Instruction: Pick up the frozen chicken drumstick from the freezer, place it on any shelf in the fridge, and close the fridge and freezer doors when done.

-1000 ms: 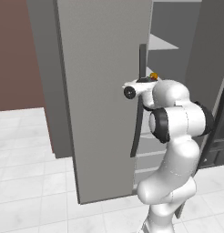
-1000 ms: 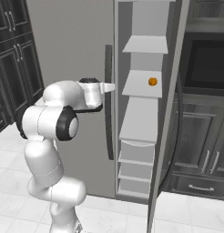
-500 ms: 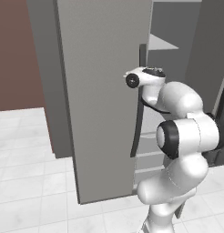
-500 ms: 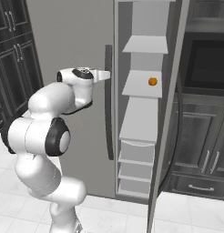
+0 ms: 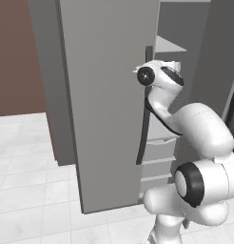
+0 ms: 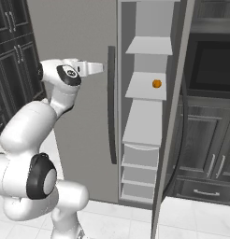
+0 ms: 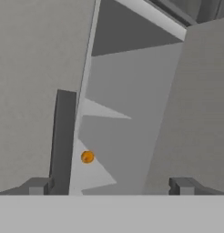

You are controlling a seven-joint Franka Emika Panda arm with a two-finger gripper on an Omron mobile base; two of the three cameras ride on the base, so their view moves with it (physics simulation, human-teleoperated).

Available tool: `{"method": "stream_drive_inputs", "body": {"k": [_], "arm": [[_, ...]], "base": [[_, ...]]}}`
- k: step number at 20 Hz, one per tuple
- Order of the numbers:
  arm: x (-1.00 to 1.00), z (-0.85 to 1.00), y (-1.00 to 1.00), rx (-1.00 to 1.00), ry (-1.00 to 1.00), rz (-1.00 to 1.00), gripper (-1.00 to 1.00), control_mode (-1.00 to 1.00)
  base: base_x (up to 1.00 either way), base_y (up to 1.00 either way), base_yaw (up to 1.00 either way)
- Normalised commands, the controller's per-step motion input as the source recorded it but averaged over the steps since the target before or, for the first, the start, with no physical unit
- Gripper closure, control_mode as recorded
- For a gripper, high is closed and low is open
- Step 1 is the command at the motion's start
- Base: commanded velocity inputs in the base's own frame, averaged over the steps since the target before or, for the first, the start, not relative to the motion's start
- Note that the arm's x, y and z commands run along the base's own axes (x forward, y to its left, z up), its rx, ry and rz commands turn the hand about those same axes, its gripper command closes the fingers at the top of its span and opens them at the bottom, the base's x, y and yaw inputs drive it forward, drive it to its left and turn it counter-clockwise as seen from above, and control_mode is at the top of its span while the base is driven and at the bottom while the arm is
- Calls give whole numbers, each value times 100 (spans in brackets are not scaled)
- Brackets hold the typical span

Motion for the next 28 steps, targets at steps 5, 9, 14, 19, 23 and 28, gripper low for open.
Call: {"method": "stream_drive_inputs", "body": {"k": [5,9,14,19,23,28], "arm": [[-100,45,0,20,-2,0,-100,-100],[-100,29,0,27,-5,0,-100,-100],[-100,13,0,26,-6,0,-100,-100],[-100,0,-6,19,-11,0,-100,-100],[-100,0,-26,19,-13,0,-100,-100],[-100,8,-43,26,-6,-1,-100,-100]], "base": [[0,0,0],[0,0,0],[0,0,0],[0,0,0],[0,0,0],[0,0,0]]}}
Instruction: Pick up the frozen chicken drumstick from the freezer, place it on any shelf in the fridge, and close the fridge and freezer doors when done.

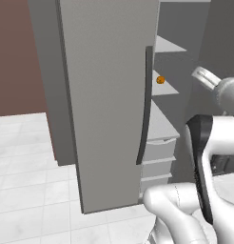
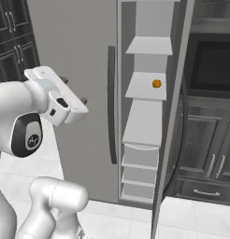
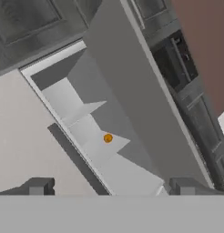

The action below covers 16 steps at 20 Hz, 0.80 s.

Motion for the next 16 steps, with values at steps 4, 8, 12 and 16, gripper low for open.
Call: {"method": "stream_drive_inputs", "body": {"k": [4,8,12,16], "arm": [[-100,11,-67,27,0,0,-100,-100],[-100,25,-91,30,0,0,-100,-100],[-100,21,-100,31,10,0,-100,-100],[-49,-6,-100,22,5,0,-100,-100]], "base": [[0,0,0],[0,0,0],[0,0,0],[0,0,0]]}}
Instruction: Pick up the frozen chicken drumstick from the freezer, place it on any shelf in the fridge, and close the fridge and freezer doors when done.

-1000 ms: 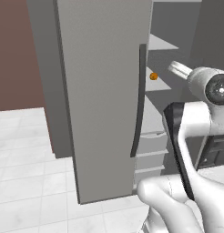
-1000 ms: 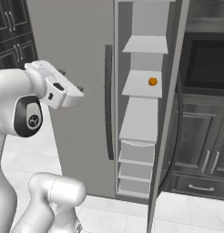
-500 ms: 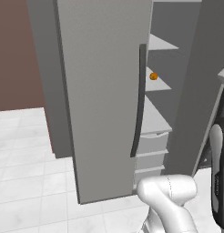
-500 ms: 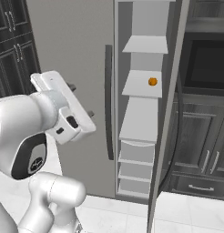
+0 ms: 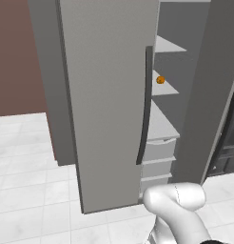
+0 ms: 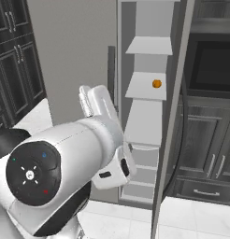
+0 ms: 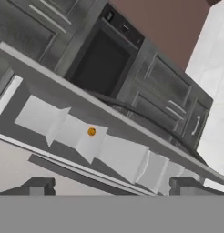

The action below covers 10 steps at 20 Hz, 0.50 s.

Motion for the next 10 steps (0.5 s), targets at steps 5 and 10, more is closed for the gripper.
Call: {"method": "stream_drive_inputs", "body": {"k": [5,10], "arm": [[6,-48,-72,8,-5,10,-100,-100],[38,-48,-47,12,-7,16,-100,-100]], "base": [[0,0,0],[0,0,0]]}}
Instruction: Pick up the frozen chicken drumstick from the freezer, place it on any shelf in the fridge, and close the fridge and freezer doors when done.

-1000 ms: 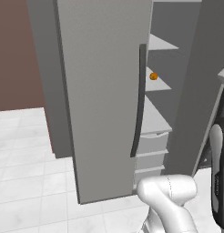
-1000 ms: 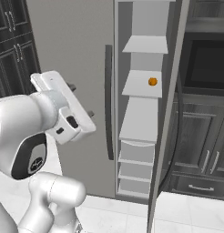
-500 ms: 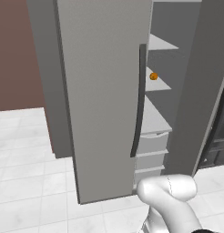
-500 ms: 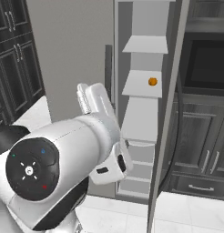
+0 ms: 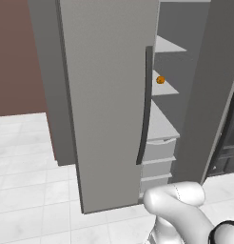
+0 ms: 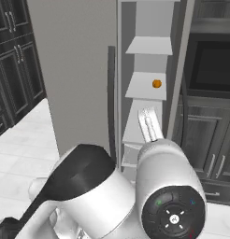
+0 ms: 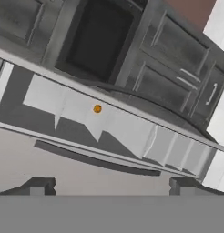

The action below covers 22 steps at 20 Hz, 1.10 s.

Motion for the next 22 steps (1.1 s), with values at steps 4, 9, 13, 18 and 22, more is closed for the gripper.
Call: {"method": "stream_drive_inputs", "body": {"k": [4,9,13,18,22], "arm": [[71,-63,-33,19,-2,12,-100,-100],[74,-52,-24,12,-1,14,-100,-100],[67,-32,-27,6,-5,17,-100,-100],[71,-54,-14,0,-4,14,-100,-100],[56,-37,-14,0,-5,14,-100,-100]], "base": [[0,0,0],[0,0,0],[0,0,0],[0,0,0],[0,0,0]]}}
